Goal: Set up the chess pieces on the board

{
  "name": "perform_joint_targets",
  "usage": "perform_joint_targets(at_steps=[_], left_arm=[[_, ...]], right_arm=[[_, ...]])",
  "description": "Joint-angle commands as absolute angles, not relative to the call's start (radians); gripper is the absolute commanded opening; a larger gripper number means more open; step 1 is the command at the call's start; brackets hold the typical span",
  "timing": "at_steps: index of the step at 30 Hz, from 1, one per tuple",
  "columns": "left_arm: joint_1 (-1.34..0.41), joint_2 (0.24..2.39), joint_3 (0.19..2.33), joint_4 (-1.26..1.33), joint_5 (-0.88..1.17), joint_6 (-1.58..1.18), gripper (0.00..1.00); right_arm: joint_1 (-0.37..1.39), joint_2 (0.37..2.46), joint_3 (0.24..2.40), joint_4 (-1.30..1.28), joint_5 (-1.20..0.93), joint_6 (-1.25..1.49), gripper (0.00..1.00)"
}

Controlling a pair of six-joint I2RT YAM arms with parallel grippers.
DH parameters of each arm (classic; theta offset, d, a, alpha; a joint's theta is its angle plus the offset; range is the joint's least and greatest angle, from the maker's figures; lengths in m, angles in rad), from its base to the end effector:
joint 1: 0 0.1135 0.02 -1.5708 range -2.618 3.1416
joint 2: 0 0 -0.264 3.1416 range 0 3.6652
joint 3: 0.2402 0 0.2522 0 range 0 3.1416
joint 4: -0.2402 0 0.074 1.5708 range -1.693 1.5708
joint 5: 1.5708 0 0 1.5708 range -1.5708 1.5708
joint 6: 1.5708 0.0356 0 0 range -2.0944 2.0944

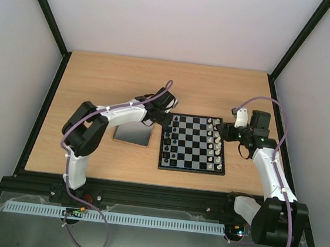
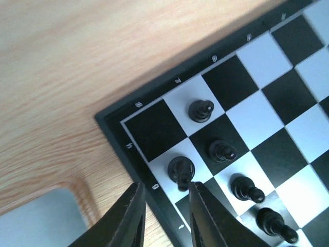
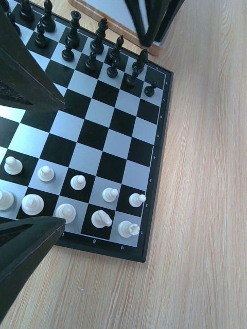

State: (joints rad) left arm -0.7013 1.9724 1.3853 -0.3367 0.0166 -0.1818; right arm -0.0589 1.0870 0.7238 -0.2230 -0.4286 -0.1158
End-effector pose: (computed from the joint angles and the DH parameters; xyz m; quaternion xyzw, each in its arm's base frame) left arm 0.3254 -0.2756 0.1833 0.2461 0.9156 -0.1430 0.2840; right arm 0.2366 0.0009 0.2574 -0.1250 0.8579 0.1464 0.4764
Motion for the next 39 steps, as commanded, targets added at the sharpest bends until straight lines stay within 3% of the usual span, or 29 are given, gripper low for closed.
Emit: perform_joint_targets(at_steps=[1,11,16,23,30,39], left_arm=[[-0.652,1.831,1.348,-0.389,-0.059,-0.269,0.29],[-0.397,1.617,1.131,-0.434,-0.017,-0.385,0.40],[-0.245,1.593,1.041,-0.414,0.083,-0.378,0.37],[-0.186,1.634,1.012,-0.399,0.128,-0.361,0.37],[-0.126,1.602,0.967,-0.368,0.198,-0.383,0.37],[0.042,1.570,0.818,-0.262,0.465,-0.432,0.43]], right_arm=[[-0.061,1.095,0.716,-0.227,-0.456,-0.128,0.57],[-0.052,1.109,0.760,-0.278,-0.590,-0.184,0.50],[0.024,1.168,0.825,-0.330,-0.632,-0.205,0.45],[0.134,1.223,0.908,-0.356,-0.605,-0.272,0.41],[0.335,1.397,1.118,-0.393,-0.502,-0.342,0.37],[0.582,1.752,1.423,-0.389,-0.400,-0.324,0.32]])
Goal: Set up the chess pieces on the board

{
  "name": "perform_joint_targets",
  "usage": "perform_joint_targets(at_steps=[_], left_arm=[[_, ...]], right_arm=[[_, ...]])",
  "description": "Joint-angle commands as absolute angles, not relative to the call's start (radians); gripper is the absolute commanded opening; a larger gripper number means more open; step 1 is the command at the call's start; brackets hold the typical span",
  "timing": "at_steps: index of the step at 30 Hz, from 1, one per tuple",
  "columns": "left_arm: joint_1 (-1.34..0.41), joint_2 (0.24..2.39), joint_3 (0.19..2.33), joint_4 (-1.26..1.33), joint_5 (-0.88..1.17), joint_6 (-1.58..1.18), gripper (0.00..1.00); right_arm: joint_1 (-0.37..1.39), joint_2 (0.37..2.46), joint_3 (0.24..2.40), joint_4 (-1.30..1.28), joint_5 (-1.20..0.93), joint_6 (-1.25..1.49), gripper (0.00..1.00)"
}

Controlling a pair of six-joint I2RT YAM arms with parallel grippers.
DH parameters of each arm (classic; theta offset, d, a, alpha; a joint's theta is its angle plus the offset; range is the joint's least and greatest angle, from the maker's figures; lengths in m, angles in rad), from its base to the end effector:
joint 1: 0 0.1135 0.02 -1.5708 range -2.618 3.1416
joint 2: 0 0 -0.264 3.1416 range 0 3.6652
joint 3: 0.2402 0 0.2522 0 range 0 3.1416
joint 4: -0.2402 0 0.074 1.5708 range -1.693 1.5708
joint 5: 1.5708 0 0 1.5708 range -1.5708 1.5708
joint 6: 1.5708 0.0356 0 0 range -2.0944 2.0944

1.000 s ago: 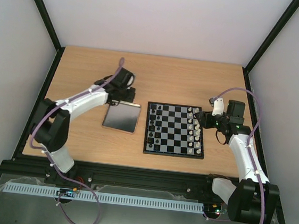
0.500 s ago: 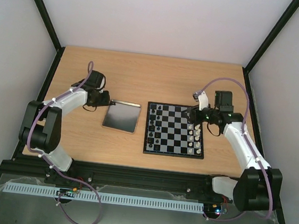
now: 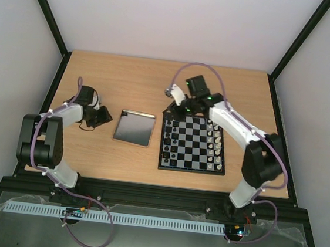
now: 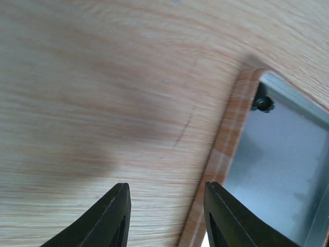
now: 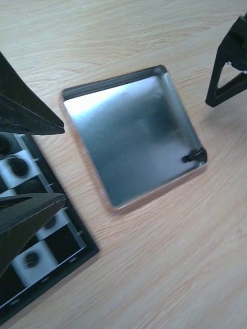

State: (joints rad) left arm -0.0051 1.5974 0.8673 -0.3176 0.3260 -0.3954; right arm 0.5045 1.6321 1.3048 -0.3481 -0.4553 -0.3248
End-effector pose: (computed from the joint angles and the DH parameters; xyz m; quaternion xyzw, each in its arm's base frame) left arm 0.3033 -0.0130 0.1654 -0.1437 0.9432 -0.2044 0.2189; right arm 0.3164 0.1926 0.2888 -0.4432 0.7644 0.2405 0.4018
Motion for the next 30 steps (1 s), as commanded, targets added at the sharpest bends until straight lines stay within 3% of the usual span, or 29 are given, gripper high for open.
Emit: perform_joint_targets(at_steps=[1,7,17,30], left_arm=[[0.054,1.570,0.801,-0.252,0.481,-0.437,0.42],[0.067,1.595,0.795,-0.229,0.523,-0.447,0.41],[0.068,1.589,0.777,-0.212,0.561,-0.466,0.41],[0.069,1.605,0.773,-0.208,0.577,-0.469,0.41]], right_arm=[[0.604,1.795,1.459,-0.390,-0.388,-0.321,0.31],[0.704,2.049,1.686,-0.404,-0.349,-0.272,0.25],[0.770,2.338,1.987,-0.451,-0.305,-0.257,0.25],[0.794,2.475,2.101,-0.432,-0.284,-0.267,0.26]])
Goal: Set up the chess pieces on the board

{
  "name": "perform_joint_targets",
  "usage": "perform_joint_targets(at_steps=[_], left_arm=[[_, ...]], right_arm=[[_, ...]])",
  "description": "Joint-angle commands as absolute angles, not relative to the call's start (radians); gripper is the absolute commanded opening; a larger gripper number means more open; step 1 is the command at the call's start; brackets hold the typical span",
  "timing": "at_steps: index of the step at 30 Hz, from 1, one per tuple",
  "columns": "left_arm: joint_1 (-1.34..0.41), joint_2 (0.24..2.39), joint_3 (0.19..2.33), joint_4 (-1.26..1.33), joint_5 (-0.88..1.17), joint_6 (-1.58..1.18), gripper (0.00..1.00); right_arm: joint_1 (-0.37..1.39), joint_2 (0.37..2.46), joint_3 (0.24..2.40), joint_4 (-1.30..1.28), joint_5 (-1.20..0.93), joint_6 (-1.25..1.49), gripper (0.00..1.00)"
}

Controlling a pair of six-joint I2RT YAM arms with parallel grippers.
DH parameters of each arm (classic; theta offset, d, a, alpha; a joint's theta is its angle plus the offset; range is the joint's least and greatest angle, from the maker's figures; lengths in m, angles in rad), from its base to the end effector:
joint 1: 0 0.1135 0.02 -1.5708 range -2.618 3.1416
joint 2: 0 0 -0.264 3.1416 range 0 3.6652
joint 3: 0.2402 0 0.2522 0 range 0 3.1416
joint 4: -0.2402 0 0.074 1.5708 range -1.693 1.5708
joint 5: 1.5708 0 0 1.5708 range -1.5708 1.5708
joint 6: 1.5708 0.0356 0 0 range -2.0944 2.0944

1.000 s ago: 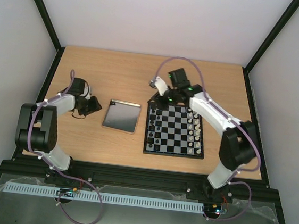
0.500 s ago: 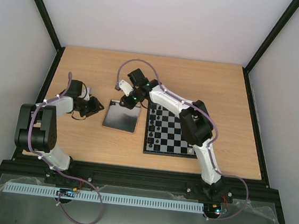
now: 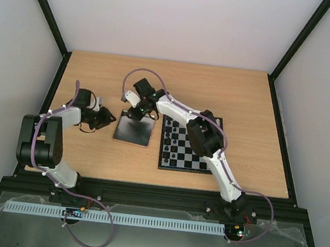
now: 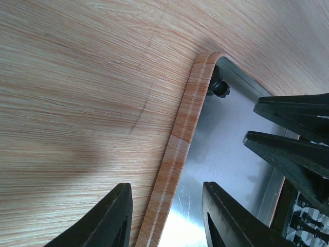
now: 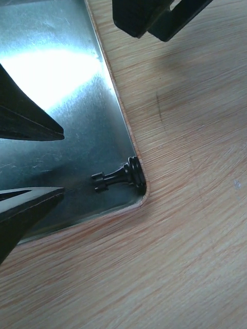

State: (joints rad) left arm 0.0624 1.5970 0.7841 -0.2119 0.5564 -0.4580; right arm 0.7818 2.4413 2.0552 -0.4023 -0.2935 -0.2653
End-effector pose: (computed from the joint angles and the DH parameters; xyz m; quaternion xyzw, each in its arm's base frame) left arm 0.2936 -0.0005 0.1517 -0.1667 0.9138 -0.3102 0.2022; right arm 0.3813 0.3931 0.1703 -0.5055 0.7641 0.2270 0.3302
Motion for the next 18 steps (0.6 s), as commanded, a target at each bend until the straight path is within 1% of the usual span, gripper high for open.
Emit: perform_joint_targets(at_steps=[1,14,18], left_arm=[[0.069,1.608,0.772,-0.209,0.577,-0.469,0.41],[0.067,1.630,0.770,-0.209,0.586,-0.471,0.39],[0.067,1.634,0.771,-0.209,0.586,-0.471,0.38]], right_arm=[[0.794,2.483,2.109,-0.431,-0.284,-0.266,0.26],[0.809,2.572,2.181,-0.404,-0.279,-0.251,0.35],[0.812,2.588,2.191,-0.396,-0.279,-0.254,0.36]])
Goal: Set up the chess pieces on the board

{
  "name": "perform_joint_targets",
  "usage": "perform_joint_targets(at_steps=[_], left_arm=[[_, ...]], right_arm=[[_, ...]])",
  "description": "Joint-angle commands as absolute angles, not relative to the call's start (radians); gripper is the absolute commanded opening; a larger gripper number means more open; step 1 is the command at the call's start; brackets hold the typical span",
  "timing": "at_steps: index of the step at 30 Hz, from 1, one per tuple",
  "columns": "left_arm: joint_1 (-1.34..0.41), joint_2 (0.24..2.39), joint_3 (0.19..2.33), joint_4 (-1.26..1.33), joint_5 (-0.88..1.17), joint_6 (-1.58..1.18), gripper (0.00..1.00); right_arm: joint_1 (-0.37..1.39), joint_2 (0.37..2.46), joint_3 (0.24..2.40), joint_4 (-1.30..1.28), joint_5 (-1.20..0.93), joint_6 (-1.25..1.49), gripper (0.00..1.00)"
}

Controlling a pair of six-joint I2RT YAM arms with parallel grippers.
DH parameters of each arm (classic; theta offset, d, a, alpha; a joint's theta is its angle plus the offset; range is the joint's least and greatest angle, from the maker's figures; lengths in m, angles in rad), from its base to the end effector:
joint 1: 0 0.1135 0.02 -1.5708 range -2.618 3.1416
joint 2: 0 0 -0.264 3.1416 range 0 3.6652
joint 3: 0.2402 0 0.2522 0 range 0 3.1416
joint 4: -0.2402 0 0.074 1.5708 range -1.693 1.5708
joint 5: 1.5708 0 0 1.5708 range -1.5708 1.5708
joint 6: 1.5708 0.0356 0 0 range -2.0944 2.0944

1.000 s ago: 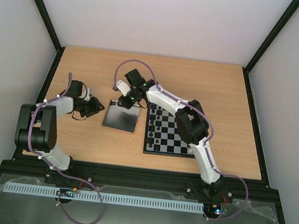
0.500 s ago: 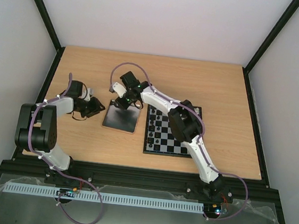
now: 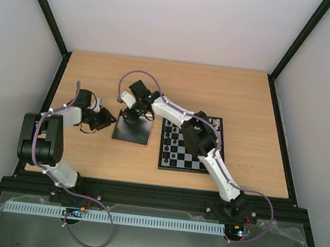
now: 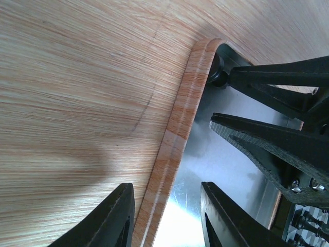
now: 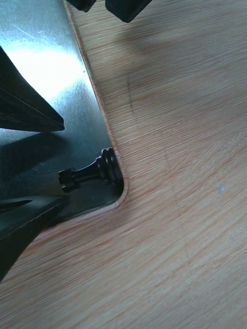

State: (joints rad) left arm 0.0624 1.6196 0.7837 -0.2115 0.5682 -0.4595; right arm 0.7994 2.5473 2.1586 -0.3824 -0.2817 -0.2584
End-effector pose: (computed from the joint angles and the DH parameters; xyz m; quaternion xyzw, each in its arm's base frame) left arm 0.2942 -0.0008 0.1456 -0.1692 0.9145 -0.3144 0.1901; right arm 0.3873 0.4125 0.1486 -0.5074 0.7598 0.2276 0.3369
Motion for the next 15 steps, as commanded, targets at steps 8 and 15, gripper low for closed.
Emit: perform_joint_targets(at_steps=[8,15], left_arm=[[0.066,1.640,0.767,-0.210,0.579,-0.470,0.35],[0.057,1.650,0.768,-0.215,0.565,-0.466,0.29]], right_arm=[[0.817,2.597,2.207,-0.379,-0.297,-0.258,0.36],[0.825,2.612,2.218,-0.360,-0.304,-0.269,0.35]])
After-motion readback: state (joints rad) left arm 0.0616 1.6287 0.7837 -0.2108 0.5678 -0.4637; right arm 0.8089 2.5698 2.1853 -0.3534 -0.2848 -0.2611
